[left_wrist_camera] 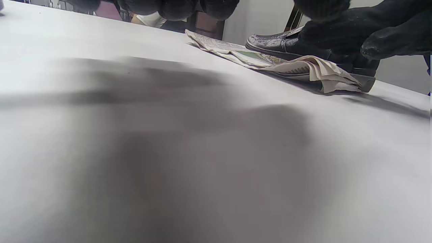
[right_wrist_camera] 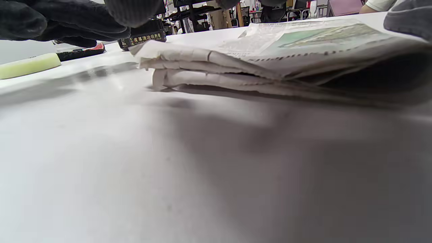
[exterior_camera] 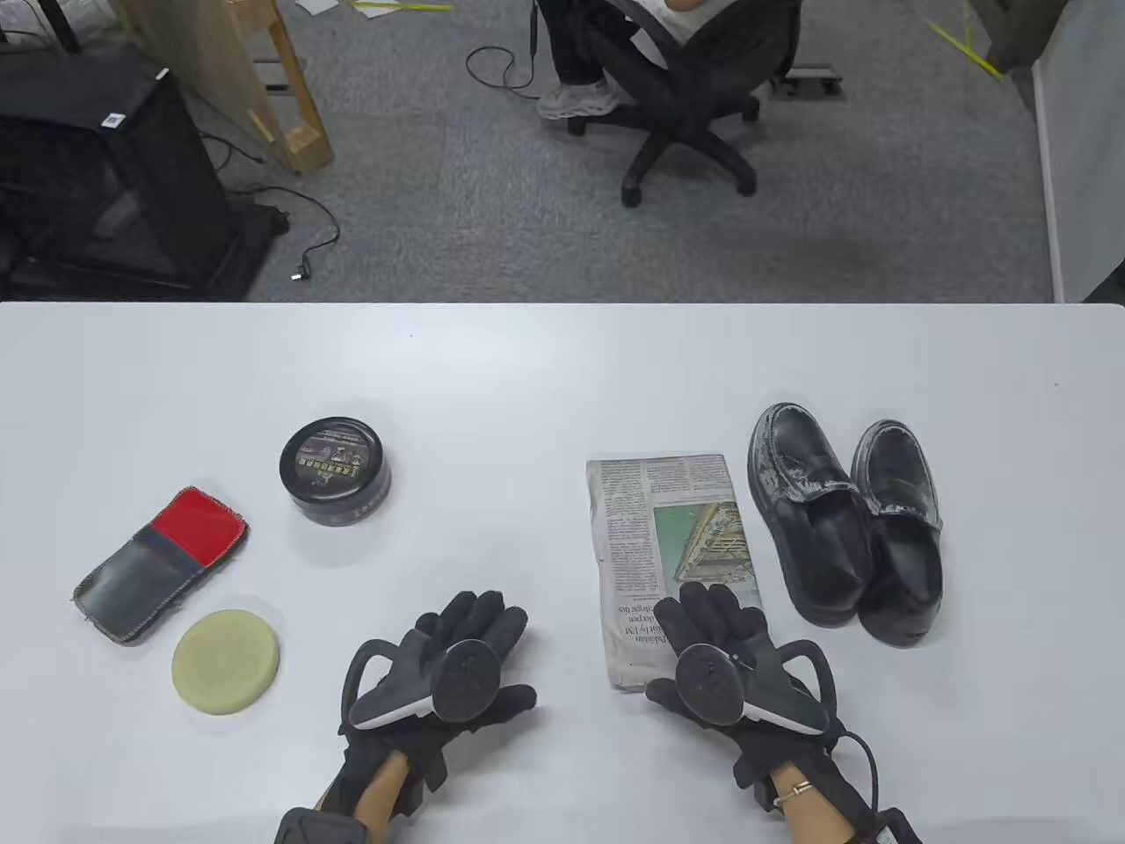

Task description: Dip and apply leather care cream with polishing sponge on shoes

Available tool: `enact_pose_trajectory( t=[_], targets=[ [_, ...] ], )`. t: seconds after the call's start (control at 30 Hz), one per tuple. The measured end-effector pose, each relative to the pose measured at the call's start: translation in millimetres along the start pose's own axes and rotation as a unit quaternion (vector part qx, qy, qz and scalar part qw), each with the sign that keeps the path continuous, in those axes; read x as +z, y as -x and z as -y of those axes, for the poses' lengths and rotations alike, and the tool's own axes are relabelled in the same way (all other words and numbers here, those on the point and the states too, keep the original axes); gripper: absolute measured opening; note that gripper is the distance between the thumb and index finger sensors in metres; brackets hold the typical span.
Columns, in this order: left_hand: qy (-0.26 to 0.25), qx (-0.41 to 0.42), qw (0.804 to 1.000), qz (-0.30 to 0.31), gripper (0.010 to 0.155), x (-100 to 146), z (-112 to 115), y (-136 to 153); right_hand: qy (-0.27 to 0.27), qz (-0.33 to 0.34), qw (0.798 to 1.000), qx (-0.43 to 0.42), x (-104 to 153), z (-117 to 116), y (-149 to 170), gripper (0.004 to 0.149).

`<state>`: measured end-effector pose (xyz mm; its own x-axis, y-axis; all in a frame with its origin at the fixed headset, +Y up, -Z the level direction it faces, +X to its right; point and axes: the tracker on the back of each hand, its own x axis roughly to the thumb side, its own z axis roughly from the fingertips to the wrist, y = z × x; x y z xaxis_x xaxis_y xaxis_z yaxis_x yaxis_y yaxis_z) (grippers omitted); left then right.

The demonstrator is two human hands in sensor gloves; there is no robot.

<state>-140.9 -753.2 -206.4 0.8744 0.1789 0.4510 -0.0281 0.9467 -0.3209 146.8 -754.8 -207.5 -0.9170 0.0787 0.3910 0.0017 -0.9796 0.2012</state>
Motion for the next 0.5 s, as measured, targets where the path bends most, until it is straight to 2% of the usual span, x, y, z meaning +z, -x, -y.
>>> enact_pose_trajectory(
  t=[0.33,0.5],
  targets=[
    [0.003,-0.005,1.000,0.003,0.086,-1.6,1.1,-1.6,-0.001,-0.024,0.999,0.048,-6.7,-8.7,1.1,0.093],
    [-0.001,-0.008,1.000,0.000,0.086,-1.1,0.2,-2.6,-0.052,-0.050,0.995,0.075,-16.5,-25.6,6.4,0.090]
  ],
)
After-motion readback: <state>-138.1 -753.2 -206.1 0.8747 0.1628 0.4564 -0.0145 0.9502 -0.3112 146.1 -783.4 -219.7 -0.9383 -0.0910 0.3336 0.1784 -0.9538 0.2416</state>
